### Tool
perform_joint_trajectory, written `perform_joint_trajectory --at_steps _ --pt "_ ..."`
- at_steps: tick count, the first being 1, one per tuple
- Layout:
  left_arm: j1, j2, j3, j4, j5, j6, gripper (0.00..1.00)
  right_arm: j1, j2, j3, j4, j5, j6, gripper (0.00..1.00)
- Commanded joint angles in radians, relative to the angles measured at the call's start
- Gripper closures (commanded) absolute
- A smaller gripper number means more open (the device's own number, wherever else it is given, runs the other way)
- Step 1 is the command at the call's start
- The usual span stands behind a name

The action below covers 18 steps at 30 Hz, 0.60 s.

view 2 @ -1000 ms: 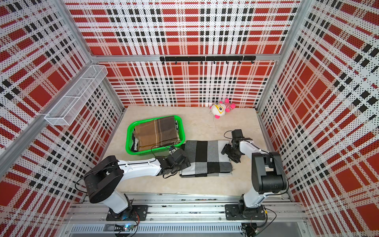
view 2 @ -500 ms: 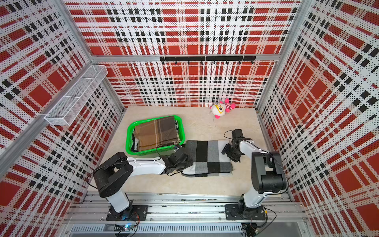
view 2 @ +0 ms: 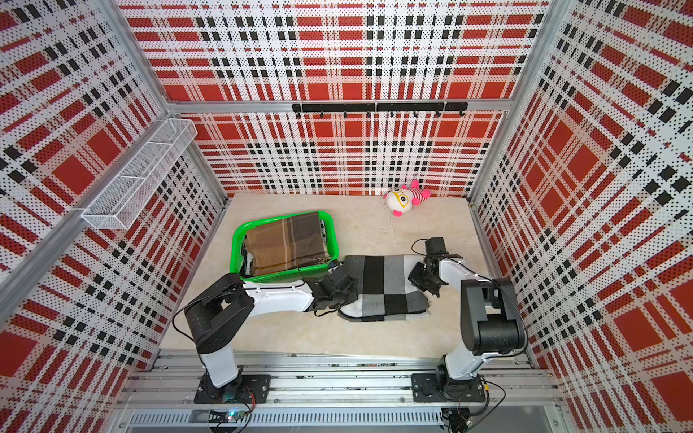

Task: Put the folded scarf in the basket
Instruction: Pick up the scarf at the center of the board, then place the scarf in the basket.

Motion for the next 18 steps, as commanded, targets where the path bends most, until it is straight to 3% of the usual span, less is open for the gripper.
perform_joint_trajectory --at_steps 1,11,18 --pt "-0.032 0.008 0.117 -0.088 -0.041 0.058 1.0 0.005 -0.099 0.026 -0.113 0.098 0.006 1.0" --pt "-0.046 -0.002 0.386 -0.271 -0.081 0.102 1.0 0.004 -0.236 0.208 -0.292 0.189 -0.002 1.0" --pt "0.009 -0.097 0.47 -0.39 -0.117 0.121 1.0 0.047 -0.22 0.426 -0.335 0.103 0.014 1.0"
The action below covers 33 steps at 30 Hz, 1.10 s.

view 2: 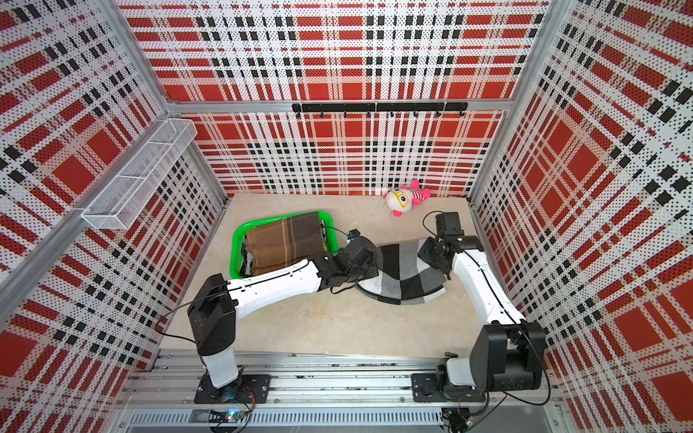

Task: Put the folded scarf in the basket
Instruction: Place the scarf in the basket.

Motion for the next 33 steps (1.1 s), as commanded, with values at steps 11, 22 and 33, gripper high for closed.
perform_joint_trajectory --at_steps 11,22,33 --pt "0.261 -0.356 -0.061 -0.175 -0.044 0.078 1.0 0.312 0.229 0.482 0.006 -0.037 0.124 1.0" --pt "0.662 -0.541 -0.176 -0.234 0.058 0.209 1.0 0.509 0.586 0.875 0.077 -0.113 0.213 1.0" --pt "0.992 -0.553 -0.337 -0.171 0.123 0.3 1.0 0.586 0.873 1.076 0.137 -0.166 0.282 1.0"
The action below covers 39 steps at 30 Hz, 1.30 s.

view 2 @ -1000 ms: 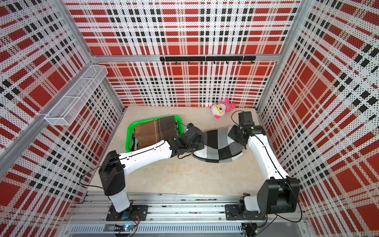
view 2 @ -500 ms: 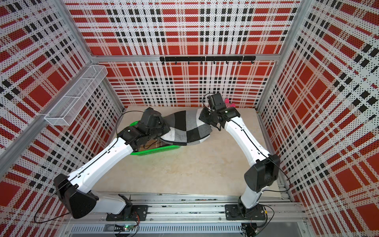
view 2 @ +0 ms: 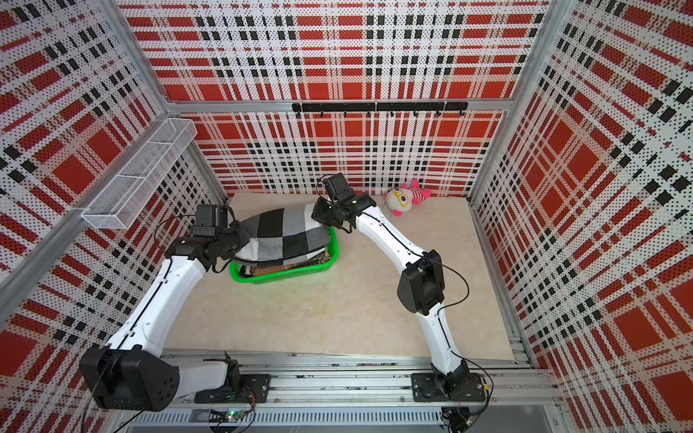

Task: Put the folded scarf in the basket
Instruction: Place the scarf in the basket.

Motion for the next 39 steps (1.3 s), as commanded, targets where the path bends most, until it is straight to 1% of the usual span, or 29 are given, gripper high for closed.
perform_joint_trajectory --at_steps 1,4,9,14,19,23,26,29,30,32,34,35,36,38,39 --pt "0.057 -0.01 -0.064 0.063 0.011 0.051 1.0 0.001 0.032 0.022 0.044 0.006 0.03 1.0" --pt "0.084 0.01 -0.131 0.11 0.039 0.056 1.0 0.001 0.062 0.016 0.048 0.015 0.027 1.0" --pt "0.089 0.041 -0.191 0.16 0.049 0.059 1.0 0.001 0.097 0.017 0.031 0.026 0.009 1.0" --pt "0.09 0.056 -0.196 0.172 0.047 0.066 1.0 0.001 0.079 0.027 0.021 0.06 -0.009 1.0" --pt "0.088 0.036 -0.182 0.174 0.042 0.065 1.0 0.001 0.038 0.029 0.021 0.096 -0.036 1.0" --pt "0.086 -0.001 -0.147 0.176 0.0 0.071 1.0 0.001 0.008 0.012 0.079 0.122 -0.073 1.0" --pt "0.088 -0.025 -0.163 0.194 -0.029 0.067 1.0 0.001 -0.003 -0.013 0.115 0.149 -0.093 1.0" --pt "0.094 0.034 -0.217 0.207 0.019 0.054 1.0 -0.004 0.033 -0.013 0.083 0.163 -0.089 1.0" --pt "0.094 0.073 -0.233 0.208 0.034 0.054 0.95 -0.009 0.051 -0.014 0.062 0.163 -0.079 1.0" --pt "0.094 0.153 -0.263 0.207 0.062 0.055 0.77 -0.023 0.081 -0.029 0.028 0.147 -0.044 1.0" --pt "0.093 0.175 -0.277 0.19 0.04 0.039 0.64 -0.033 0.105 -0.03 0.009 0.117 -0.032 1.0" --pt "0.093 0.161 -0.281 0.184 0.016 0.028 0.59 -0.034 0.111 -0.024 -0.004 0.113 -0.04 0.91" --pt "0.095 0.14 -0.281 0.177 -0.001 0.019 0.54 -0.034 0.111 -0.015 -0.016 0.115 -0.051 0.76" --pt "0.096 0.085 -0.259 0.163 -0.031 0.002 0.47 -0.033 0.086 -0.019 -0.025 0.122 -0.077 0.54" --pt "0.095 0.063 -0.24 0.142 -0.048 -0.003 0.46 -0.033 0.069 -0.023 -0.031 0.131 -0.085 0.49"
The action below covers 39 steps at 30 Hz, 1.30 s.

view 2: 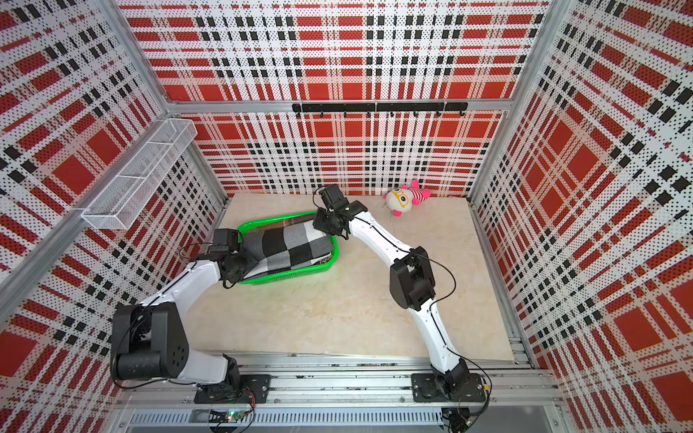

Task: Put the folded scarf in the basket
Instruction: Place the scarf in the basket.

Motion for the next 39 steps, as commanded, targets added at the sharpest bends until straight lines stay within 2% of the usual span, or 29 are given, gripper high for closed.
perform_joint_trajectory --at_steps 1,4,8,11,15,19,23,26,29,32,37,39 --pt "0.012 -0.101 0.067 -0.084 -0.097 -0.027 0.44 -0.022 -0.042 -0.012 -0.043 0.055 -0.036 0.44" --pt "0.008 -0.138 0.155 -0.152 -0.116 -0.029 0.41 -0.022 -0.099 -0.036 -0.071 0.085 -0.06 0.4" --pt "-0.009 -0.107 0.245 -0.162 -0.043 -0.035 0.4 -0.015 -0.124 -0.061 -0.061 0.079 -0.058 0.41" --pt "-0.069 -0.017 0.323 -0.133 -0.012 -0.026 0.43 0.016 -0.081 0.003 -0.043 0.059 -0.057 0.47" --pt "-0.139 0.129 0.442 -0.096 -0.034 -0.017 0.45 0.049 0.037 0.205 -0.046 0.035 -0.063 0.53" --pt "-0.163 0.274 0.488 -0.057 -0.024 -0.007 0.49 0.036 0.112 0.23 0.056 -0.019 -0.046 0.55" --pt "-0.209 0.347 0.457 -0.029 -0.04 0.003 0.5 0.024 0.177 0.232 0.072 -0.09 -0.047 0.55" --pt "-0.243 0.357 0.373 0.016 -0.043 -0.015 0.5 0.023 0.2 0.178 0.042 -0.128 -0.049 0.56" --pt "-0.246 0.36 0.283 0.075 -0.038 -0.036 0.5 0.023 0.176 0.038 0.054 -0.125 -0.054 0.57" --pt "-0.242 0.385 0.257 0.102 -0.031 -0.032 0.5 0.017 0.135 -0.055 0.099 -0.102 -0.055 0.56" --pt "-0.241 0.396 0.267 0.105 -0.044 -0.025 0.45 0.006 0.144 -0.025 0.051 -0.088 -0.075 0.54" --pt "-0.239 0.361 0.272 0.098 -0.065 -0.033 0.43 0.004 0.126 -0.026 0.05 -0.082 -0.091 0.52"
